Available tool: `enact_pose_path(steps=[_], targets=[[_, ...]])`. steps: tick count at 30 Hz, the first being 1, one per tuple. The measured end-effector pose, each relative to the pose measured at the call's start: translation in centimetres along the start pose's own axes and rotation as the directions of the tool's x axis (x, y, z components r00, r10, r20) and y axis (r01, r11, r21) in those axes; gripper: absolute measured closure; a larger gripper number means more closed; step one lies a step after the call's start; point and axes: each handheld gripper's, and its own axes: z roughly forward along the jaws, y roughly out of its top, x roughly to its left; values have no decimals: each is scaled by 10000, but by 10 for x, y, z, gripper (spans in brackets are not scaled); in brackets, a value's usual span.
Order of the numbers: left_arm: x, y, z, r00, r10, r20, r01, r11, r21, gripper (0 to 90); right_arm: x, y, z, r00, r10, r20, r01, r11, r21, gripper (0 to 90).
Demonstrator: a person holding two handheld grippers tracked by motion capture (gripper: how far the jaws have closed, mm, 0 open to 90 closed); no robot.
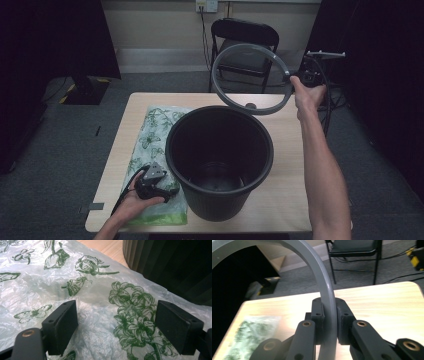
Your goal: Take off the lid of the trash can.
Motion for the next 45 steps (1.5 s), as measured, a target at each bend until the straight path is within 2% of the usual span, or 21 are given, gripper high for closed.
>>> enact_pose_path(steps=[6,7,9,21,23,26,31,35,40,45], targets=[[0,0,0,10000,28,-14,-28,10000,21,177,-21,-37,17,9999,-5,122,1,9994,352,796],[0,0,0,10000,67,-48,-67,10000,37,177,-29,-50,21,9998,-39,196,34,9996,290,796],[0,0,0,10000,63,-60,-63,10000,47,177,-34,-57,23,9997,5,262,-12,9996,275,796],[-1,0,0,10000,55,-48,-55,10000,55,178,-94,-124,50,9942,520,946,-637,9901,1252,794],[-1,0,0,10000,54,-63,-54,10000,61,177,-101,-132,53,9942,391,1004,-521,9901,1303,794],[0,0,0,10000,-2,-7,2,10000,16,177,-111,-144,58,9926,435,1132,-602,9871,1483,793],[0,0,0,10000,-6,-2,6,10000,13,177,-121,-154,63,9893,547,1352,-769,9833,1649,791],[0,0,0,10000,-90,25,90,10000,-27,178,-124,-159,66,9874,412,1525,-689,9811,1809,788],[0,0,0,9999,-114,20,114,9999,-31,177,-130,-161,67,9796,306,1987,-687,9798,1878,779],[-2,0,0,10000,-20,-31,20,10000,12,176,-135,-162,64,9783,314,2049,-715,9789,1912,766]])
